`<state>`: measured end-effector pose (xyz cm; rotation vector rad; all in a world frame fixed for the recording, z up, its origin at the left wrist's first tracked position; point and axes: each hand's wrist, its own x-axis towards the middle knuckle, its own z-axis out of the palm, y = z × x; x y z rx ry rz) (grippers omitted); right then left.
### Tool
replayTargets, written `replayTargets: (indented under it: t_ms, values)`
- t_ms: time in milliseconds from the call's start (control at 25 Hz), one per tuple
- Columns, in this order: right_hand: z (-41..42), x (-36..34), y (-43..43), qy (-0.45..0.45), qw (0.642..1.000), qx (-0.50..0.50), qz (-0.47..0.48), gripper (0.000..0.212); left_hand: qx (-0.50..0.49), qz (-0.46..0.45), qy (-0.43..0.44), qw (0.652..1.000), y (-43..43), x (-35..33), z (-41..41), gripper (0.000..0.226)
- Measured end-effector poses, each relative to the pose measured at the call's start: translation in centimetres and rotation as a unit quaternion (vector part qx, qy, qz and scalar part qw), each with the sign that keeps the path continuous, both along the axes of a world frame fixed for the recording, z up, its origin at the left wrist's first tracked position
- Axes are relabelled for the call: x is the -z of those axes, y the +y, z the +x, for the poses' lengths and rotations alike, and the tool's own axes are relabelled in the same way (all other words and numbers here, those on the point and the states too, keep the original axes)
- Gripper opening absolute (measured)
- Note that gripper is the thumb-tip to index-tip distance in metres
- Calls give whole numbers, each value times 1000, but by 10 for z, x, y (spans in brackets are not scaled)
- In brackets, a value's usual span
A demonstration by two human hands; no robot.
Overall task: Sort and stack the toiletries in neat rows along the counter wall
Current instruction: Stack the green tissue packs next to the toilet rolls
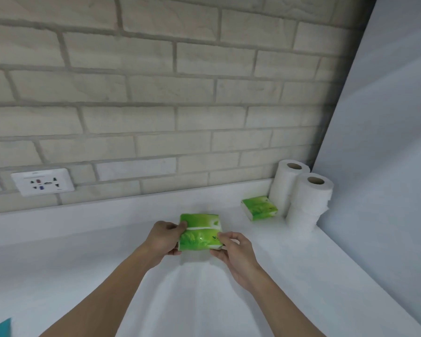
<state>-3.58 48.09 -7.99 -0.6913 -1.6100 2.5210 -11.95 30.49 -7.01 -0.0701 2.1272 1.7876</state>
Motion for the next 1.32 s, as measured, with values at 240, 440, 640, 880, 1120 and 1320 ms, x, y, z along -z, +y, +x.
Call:
replayTargets:
  t_ms: [240,440,640,880,1120,1320]
  values:
    - [-2,5,61,11,996,42,-84,31,-6,4,-18,1000,68,4,-9,37]
    - [-18,7,107,11,987,81,-140,35,38,19,-45,998,119,-6,-17,19]
    - [-33,14,141,-3,971,86,-224,39,41,16,-53,998,152,-4,-32,26]
    - [-53,19,163,35,956,96,-277,21,11,31,-43,999,194,4,-57,29]
    - [-71,24,177,-2,960,117,-254,21,1,30,-57,998,223,16,-79,22]
    - [-89,32,184,-56,967,147,-201,39,-3,2,-41,999,237,30,-94,22]
